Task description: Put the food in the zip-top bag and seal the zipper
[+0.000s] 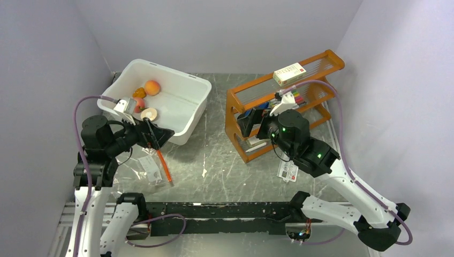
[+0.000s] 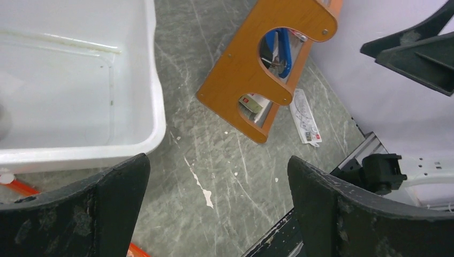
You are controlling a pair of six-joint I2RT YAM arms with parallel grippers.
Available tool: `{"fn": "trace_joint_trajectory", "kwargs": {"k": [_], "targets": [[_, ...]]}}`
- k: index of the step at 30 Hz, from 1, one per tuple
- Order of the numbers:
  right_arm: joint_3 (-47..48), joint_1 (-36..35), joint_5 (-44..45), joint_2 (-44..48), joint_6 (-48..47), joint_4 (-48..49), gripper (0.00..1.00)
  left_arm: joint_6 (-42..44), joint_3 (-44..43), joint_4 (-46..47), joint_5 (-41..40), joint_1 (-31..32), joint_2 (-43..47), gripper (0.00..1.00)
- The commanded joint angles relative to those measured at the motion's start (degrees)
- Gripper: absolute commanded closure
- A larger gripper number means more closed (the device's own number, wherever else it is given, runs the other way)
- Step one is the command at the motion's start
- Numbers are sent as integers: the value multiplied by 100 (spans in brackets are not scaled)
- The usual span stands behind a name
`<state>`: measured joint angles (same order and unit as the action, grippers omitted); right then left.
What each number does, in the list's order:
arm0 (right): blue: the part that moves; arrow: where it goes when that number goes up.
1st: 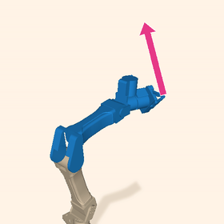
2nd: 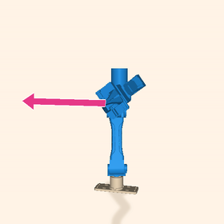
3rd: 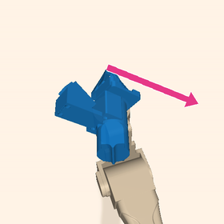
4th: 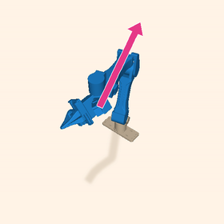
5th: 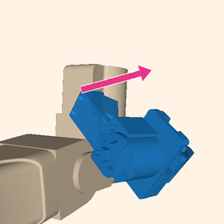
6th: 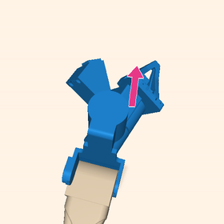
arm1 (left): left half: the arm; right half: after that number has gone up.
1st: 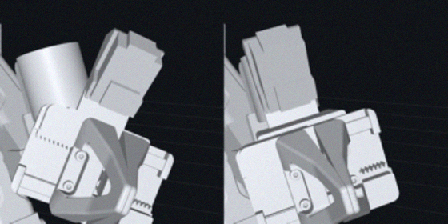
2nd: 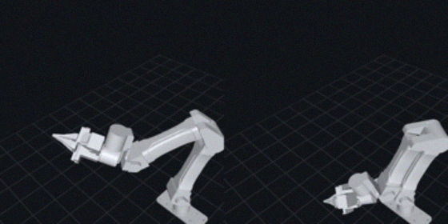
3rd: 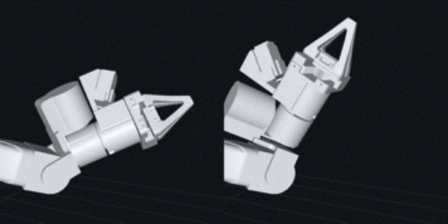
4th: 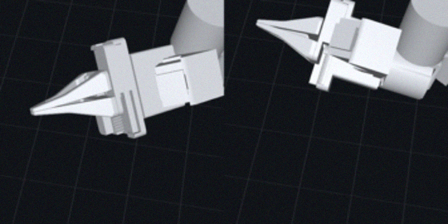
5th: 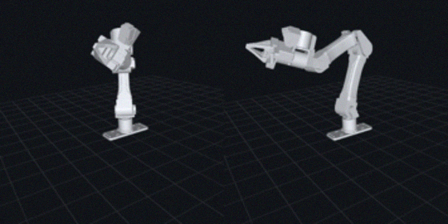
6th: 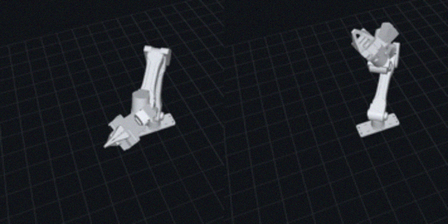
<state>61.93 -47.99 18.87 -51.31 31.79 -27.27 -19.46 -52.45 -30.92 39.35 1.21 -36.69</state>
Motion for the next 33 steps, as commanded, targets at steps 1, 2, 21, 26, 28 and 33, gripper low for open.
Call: {"fn": "trace_joint_trajectory", "kwargs": {"k": [1, 2, 21, 26, 28, 33], "targets": [[178, -27, 99, 71, -157, 118, 0, 122, -228, -382, -527, -69, 106, 1], [179, -31, 118, 82, -176, 130, 0, 173, -246, -464, -687, -69, 127, 1], [38, -28, 482, 182, -470, 321, 0, -3528, 421, -3085, -5649, -60, -49, 0], [13, -30, 621, 138, -503, 266, 0, -4458, 912, -3379, -5327, -60, -118, 1], [19, -29, 703, 157, -535, 253, 0, -4595, 1329, -3067, -5075, -60, -112, 0], [29, -29, 807, 290, -707, 221, 0, -3887, 1859, -1330, -3890, -51, -255, 12]]}}
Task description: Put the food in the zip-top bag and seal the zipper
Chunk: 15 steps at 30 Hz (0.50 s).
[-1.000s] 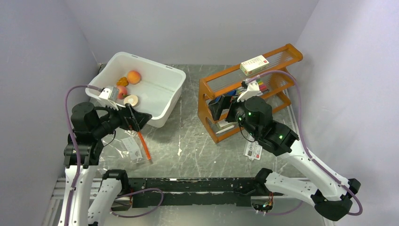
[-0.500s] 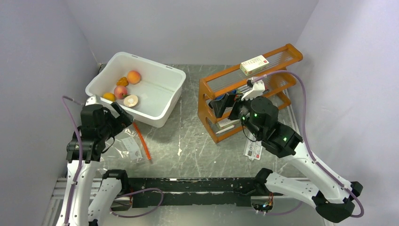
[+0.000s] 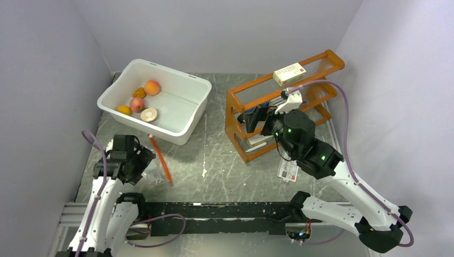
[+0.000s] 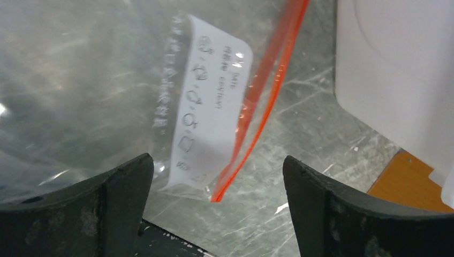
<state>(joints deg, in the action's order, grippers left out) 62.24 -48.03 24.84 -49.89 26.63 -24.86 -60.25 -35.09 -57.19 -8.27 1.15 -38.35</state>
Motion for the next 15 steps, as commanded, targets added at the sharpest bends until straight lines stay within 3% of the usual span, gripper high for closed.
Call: {"fn": "trace_joint_trajectory", "kwargs": {"k": [1, 5, 9, 15], "targets": [[-4, -24, 176, 194, -243, -9, 0, 107, 95, 1351, 777, -44, -158, 14], [-93, -24, 157, 344, -332, 99, 0, 153, -173, 1229, 396, -15, -864, 16], [133, -31, 314, 305, -408, -137, 0, 106, -23, 1252, 548, 133, -1367, 18], [165, -29, 526, 329, -563, -183, 0, -600, 278, 1439, 137, 1072, -1656, 19]]}}
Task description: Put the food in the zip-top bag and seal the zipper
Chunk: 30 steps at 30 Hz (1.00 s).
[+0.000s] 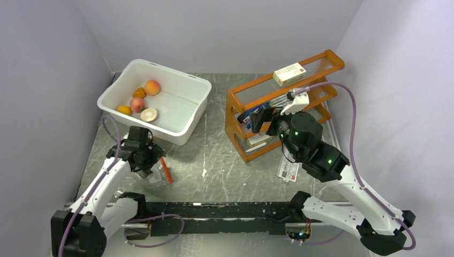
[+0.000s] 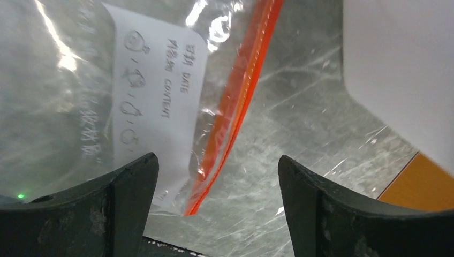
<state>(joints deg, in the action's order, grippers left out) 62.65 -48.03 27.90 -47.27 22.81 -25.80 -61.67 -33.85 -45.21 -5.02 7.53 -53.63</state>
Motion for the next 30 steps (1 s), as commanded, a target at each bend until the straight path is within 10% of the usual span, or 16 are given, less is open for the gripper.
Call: {"fn": "trace_joint_trajectory", "kwargs": {"k": [1, 16, 23, 30], "targets": [[79, -27, 196, 90, -198, -58, 0, -531, 211, 375, -231, 569, -204, 20], [-187, -25, 120, 84, -84, 150, 0, -1756, 511, 252, -893, 1593, -1511, 48], [-316, -27, 20, 298, -144, 329, 0, -1926, 691, 72, -903, 1830, -1167, 92], [-285, -25, -35, 523, 117, -186, 1, -1228, 370, -62, -403, 1978, -297, 93]]}}
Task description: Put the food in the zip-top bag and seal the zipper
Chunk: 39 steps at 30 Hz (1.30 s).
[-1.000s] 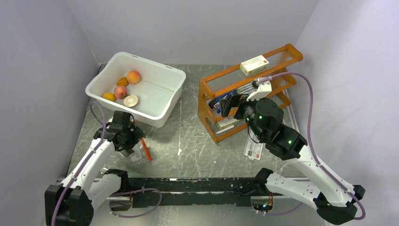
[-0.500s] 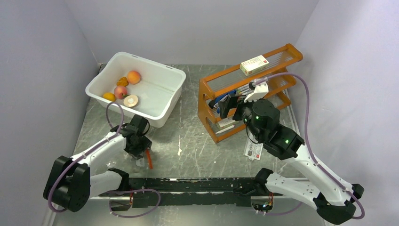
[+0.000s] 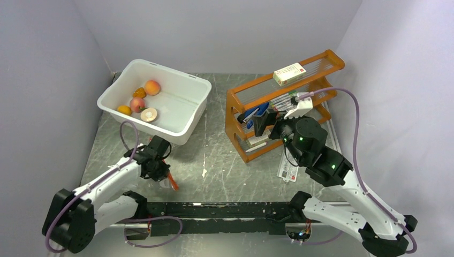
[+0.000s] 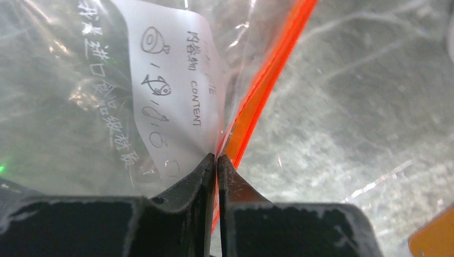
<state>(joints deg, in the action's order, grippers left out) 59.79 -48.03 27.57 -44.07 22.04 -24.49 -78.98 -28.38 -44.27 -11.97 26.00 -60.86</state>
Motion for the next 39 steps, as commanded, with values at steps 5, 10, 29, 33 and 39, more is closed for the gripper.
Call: {"fn": "trace_joint_trajectory", "kwargs": {"k": [5, 10, 29, 33, 39], "targets": [[-11, -25, -114, 335, 696, -849, 4, 992, -418, 116, 604, 337, 960, 93], [19, -28, -682, 480, 1131, -1225, 6, 1148, -431, 510, 946, 537, 1179, 93], [-580, -37, -3511, -131, 1991, 36, 29, 1807, -1096, 1632, 1811, 1870, 1225, 93], [-341, -35, -3521, -313, 1804, 42, 30, 2097, -1448, 2101, 2203, 1873, 1325, 93], [-388, -33, -3682, -462, 2005, 779, 30, 3033, -2106, 2752, 2779, 1891, 1239, 93]]}}
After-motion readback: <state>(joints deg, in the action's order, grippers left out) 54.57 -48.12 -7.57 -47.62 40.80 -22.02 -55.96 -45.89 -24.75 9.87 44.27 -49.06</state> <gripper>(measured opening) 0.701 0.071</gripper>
